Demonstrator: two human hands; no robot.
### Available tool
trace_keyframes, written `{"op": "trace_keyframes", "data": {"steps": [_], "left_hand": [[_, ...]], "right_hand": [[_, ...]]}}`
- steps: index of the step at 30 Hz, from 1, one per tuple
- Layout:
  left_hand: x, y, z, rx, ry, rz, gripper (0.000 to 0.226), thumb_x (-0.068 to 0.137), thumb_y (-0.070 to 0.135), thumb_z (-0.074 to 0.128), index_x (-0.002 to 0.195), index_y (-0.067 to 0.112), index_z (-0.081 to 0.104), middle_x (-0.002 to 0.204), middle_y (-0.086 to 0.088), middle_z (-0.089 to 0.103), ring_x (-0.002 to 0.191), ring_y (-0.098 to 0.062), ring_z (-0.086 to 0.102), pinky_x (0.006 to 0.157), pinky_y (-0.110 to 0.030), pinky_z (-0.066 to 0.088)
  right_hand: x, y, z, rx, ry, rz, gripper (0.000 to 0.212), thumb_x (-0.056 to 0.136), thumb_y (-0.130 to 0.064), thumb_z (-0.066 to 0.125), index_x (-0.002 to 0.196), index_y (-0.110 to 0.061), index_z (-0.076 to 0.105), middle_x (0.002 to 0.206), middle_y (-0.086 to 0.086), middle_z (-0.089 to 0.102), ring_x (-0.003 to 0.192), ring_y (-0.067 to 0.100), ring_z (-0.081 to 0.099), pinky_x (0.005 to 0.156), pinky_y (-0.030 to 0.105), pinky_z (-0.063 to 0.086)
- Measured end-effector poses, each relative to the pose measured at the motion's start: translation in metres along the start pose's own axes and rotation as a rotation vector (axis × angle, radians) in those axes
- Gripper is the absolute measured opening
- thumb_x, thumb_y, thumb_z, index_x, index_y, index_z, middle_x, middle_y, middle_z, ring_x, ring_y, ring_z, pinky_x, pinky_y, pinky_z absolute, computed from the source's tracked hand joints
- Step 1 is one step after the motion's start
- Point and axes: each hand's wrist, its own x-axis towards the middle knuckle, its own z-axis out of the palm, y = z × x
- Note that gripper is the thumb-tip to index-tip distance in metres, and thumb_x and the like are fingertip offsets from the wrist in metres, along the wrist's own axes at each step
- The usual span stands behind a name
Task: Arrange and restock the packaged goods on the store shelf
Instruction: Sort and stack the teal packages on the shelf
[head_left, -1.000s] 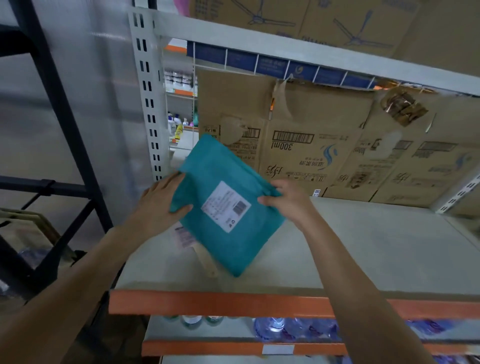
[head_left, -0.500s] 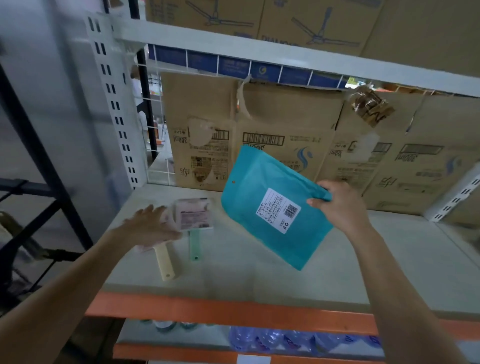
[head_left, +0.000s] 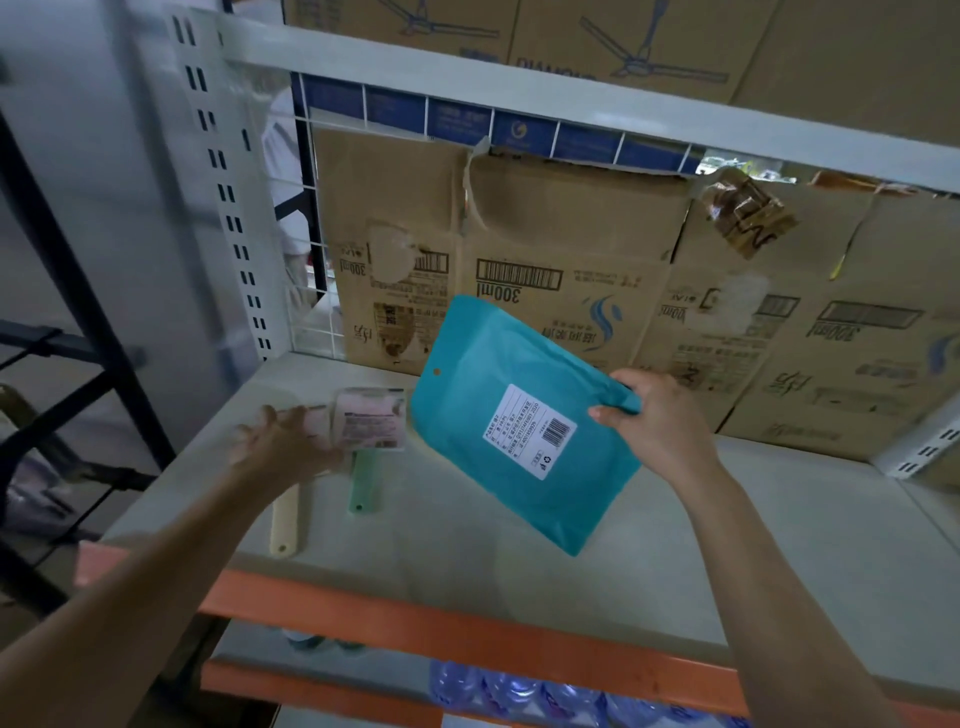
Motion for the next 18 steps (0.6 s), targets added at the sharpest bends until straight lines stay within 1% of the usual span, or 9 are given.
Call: {"op": "trace_keyframes", "data": {"steps": [3, 6, 8, 10, 12, 15, 18], "left_hand": [[-0.009, 0.002, -0.003, -0.029, 0.004, -0.008, 0.082, 0.069, 0.048, 0.073, 0.137, 0.023, 0.035, 0.133, -0.017, 0.033, 0.126, -0.042, 0.031, 0.104, -0.051, 0.029], [-0.014, -0.002, -0.007, -0.016, 0.004, 0.026, 0.082, 0.072, 0.041, 0.071, 0.141, 0.024, 0.03, 0.133, -0.016, 0.034, 0.123, -0.039, 0.035, 0.103, -0.046, 0.032], [-0.018, -0.003, -0.011, -0.033, 0.014, 0.053, 0.084, 0.072, 0.038, 0.071, 0.144, 0.026, 0.028, 0.137, -0.015, 0.033, 0.123, -0.037, 0.036, 0.102, -0.044, 0.035], [-0.023, -0.005, -0.019, -0.064, 0.049, 0.128, 0.086, 0.071, 0.034, 0.073, 0.144, 0.027, 0.029, 0.142, -0.013, 0.031, 0.123, -0.036, 0.038, 0.101, -0.044, 0.037], [-0.028, -0.005, -0.03, -0.106, 0.085, 0.221, 0.086, 0.067, 0.031, 0.075, 0.142, 0.027, 0.032, 0.143, -0.01, 0.031, 0.123, -0.033, 0.039, 0.101, -0.044, 0.04], [-0.034, -0.003, -0.047, -0.161, 0.108, 0.312, 0.09, 0.062, 0.034, 0.074, 0.142, 0.026, 0.034, 0.144, -0.007, 0.031, 0.125, -0.033, 0.04, 0.103, -0.049, 0.038], [-0.043, 0.004, -0.059, -0.131, 0.111, 0.422, 0.089, 0.065, 0.034, 0.072, 0.143, 0.025, 0.031, 0.147, -0.005, 0.028, 0.128, -0.033, 0.035, 0.105, -0.047, 0.034]], "right_hand": [[0.0, 0.001, 0.0, 0.009, -0.006, 0.002, 0.021, 0.081, -0.024, 0.069, 0.102, -0.019, 0.066, 0.095, 0.003, 0.066, 0.088, 0.022, 0.059, 0.067, 0.028, 0.037], [-0.005, -0.001, -0.002, 0.01, 0.01, -0.002, 0.022, 0.081, -0.023, 0.069, 0.102, -0.019, 0.066, 0.096, 0.003, 0.066, 0.087, 0.022, 0.059, 0.068, 0.029, 0.039], [-0.008, -0.004, -0.003, 0.009, 0.023, -0.003, 0.021, 0.081, -0.022, 0.069, 0.102, -0.018, 0.066, 0.095, 0.003, 0.067, 0.086, 0.022, 0.059, 0.07, 0.031, 0.043], [-0.014, -0.009, -0.005, -0.009, 0.049, 0.001, 0.022, 0.082, -0.022, 0.068, 0.103, -0.017, 0.065, 0.096, 0.003, 0.067, 0.088, 0.023, 0.059, 0.072, 0.033, 0.045], [-0.022, -0.016, -0.006, -0.042, 0.088, 0.007, 0.023, 0.083, -0.022, 0.068, 0.105, -0.016, 0.065, 0.098, 0.003, 0.066, 0.091, 0.024, 0.058, 0.071, 0.032, 0.043], [-0.037, -0.026, -0.008, -0.09, 0.133, 0.046, 0.029, 0.083, -0.022, 0.067, 0.111, -0.015, 0.063, 0.106, 0.003, 0.064, 0.098, 0.024, 0.056, 0.073, 0.028, 0.037], [-0.053, -0.033, -0.012, -0.121, 0.176, 0.088, 0.032, 0.084, -0.022, 0.066, 0.115, -0.015, 0.062, 0.112, 0.004, 0.064, 0.1, 0.024, 0.056, 0.073, 0.026, 0.034]]}}
